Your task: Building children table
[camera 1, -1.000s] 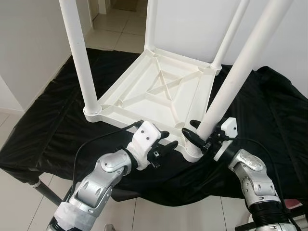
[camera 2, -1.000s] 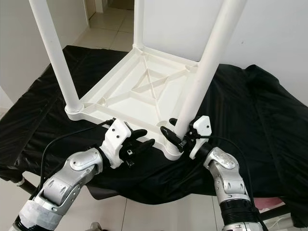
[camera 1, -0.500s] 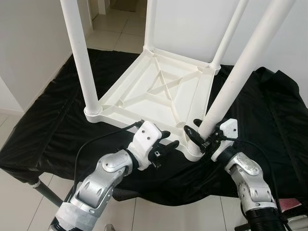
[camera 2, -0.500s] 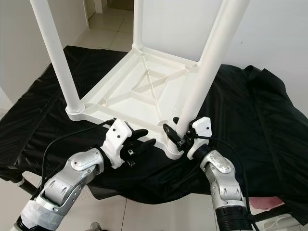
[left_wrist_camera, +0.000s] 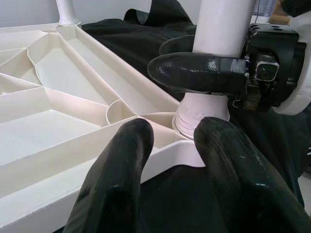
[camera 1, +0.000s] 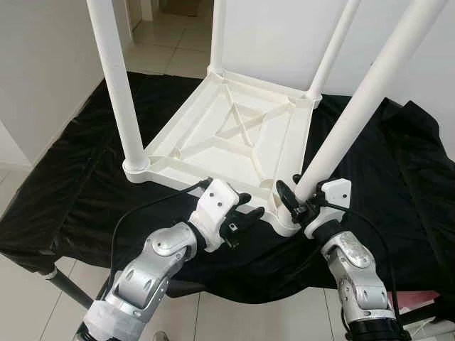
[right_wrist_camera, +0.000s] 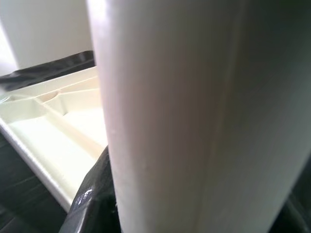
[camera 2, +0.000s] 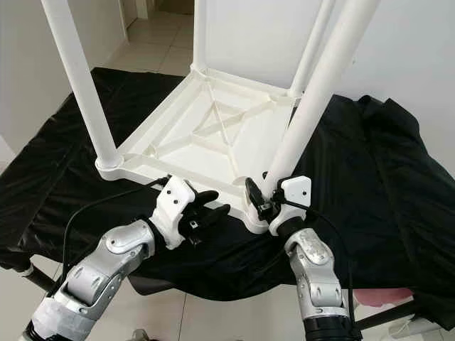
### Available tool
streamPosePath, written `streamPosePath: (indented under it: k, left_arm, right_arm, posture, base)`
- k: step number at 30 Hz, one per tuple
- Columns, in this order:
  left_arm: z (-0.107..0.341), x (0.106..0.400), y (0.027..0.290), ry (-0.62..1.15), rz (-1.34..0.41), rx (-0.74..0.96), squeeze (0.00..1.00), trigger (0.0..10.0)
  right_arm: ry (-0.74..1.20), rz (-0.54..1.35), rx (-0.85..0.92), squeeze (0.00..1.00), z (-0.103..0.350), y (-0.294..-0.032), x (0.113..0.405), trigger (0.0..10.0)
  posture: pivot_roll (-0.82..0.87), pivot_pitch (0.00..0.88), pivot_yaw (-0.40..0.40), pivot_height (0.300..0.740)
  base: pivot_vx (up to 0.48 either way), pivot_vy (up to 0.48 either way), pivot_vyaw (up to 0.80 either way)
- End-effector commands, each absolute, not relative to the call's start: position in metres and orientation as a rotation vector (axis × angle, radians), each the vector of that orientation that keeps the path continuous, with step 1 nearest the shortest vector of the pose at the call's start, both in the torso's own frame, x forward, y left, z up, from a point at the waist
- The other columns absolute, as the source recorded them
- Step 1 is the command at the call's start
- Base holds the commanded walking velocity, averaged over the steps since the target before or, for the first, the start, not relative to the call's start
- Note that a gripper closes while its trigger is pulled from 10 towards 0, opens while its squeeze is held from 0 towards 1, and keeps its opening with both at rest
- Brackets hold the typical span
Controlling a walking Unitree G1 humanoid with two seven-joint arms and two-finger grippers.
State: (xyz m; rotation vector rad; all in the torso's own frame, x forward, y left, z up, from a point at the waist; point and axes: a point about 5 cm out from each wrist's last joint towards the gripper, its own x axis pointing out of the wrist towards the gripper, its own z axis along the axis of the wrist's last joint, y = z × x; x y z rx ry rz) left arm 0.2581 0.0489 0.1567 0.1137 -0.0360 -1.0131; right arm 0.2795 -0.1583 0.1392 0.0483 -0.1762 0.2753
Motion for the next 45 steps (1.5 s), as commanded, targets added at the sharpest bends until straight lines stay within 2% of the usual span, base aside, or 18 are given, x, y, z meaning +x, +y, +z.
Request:
streamPosePath:
  k: [1, 2, 5, 8, 18, 19, 29, 30, 35, 45]
  left_arm:
    - [0.151, 0.257, 0.047, -0.016, -1.028, 0.119, 0.00, 10.0]
    - [0.151, 0.257, 0.047, -0.016, -1.028, 0.119, 0.00, 10.0]
    - [0.151, 0.257, 0.046, -0.020, -1.024, 0.118, 0.00, 10.0]
    - [0.152, 0.257, 0.045, -0.023, -1.020, 0.119, 0.00, 10.0]
    - [0.153, 0.255, 0.040, -0.032, -1.034, 0.110, 0.00, 10.0]
    - [0.153, 0.255, 0.039, -0.032, -1.036, 0.111, 0.00, 10.0]
    - [0.153, 0.253, 0.041, -0.028, -1.034, 0.115, 0.00, 10.0]
    - [0.153, 0.254, 0.041, -0.028, -1.034, 0.116, 0.00, 10.0]
    - [0.154, 0.254, 0.042, -0.028, -1.032, 0.118, 0.00, 10.0]
    - [0.156, 0.256, 0.046, -0.031, -1.024, 0.122, 0.00, 10.0]
  right_arm:
    - [-0.112, 0.158, 0.066, 0.00, 0.128, -0.160, 0.278, 10.0]
    - [-0.112, 0.158, 0.066, 0.00, 0.128, -0.160, 0.278, 10.0]
    - [-0.105, -0.003, 0.108, 0.00, 0.128, -0.151, 0.278, 10.0]
    - [-0.103, -0.035, 0.168, 0.00, 0.130, -0.143, 0.276, 10.0]
    - [-0.123, 0.031, 0.166, 0.00, 0.136, -0.121, 0.276, 10.0]
    - [-0.125, 0.033, 0.170, 1.00, 0.136, -0.123, 0.275, 10.0]
    - [-0.146, 0.110, 0.103, 1.00, 0.139, -0.143, 0.266, 10.0]
    - [-0.138, 0.141, 0.107, 0.00, 0.138, -0.146, 0.265, 10.0]
    - [-0.125, 0.273, 0.126, 0.00, 0.136, -0.156, 0.262, 10.0]
    - [-0.141, 0.504, 0.004, 0.00, 0.139, -0.184, 0.275, 10.0]
  posture:
    - [-0.01, 0.043, -0.073, 0.740]
    - [-0.01, 0.043, -0.073, 0.740]
    - [0.00, 0.039, -0.085, 0.740]
    - [0.00, 0.041, -0.087, 0.740]
    - [0.01, 0.038, -0.083, 0.740]
    - [0.01, 0.038, -0.083, 0.740]
    - [0.00, 0.043, -0.082, 0.740]
    - [0.00, 0.047, -0.077, 0.740]
    - [0.00, 0.051, -0.069, 0.740]
    - [0.00, 0.062, -0.058, 0.740]
  base:
    - [0.000, 0.000, 0.00]
    - [0.000, 0.000, 0.00]
    - [0.000, 0.000, 0.00]
    - [0.000, 0.000, 0.00]
    - [0.000, 0.000, 0.00]
    - [0.000, 0.000, 0.00]
    - [0.000, 0.000, 0.00]
    - [0.000, 0.000, 0.00]
    - [0.000, 0.000, 0.00]
    - [0.000, 0.000, 0.00]
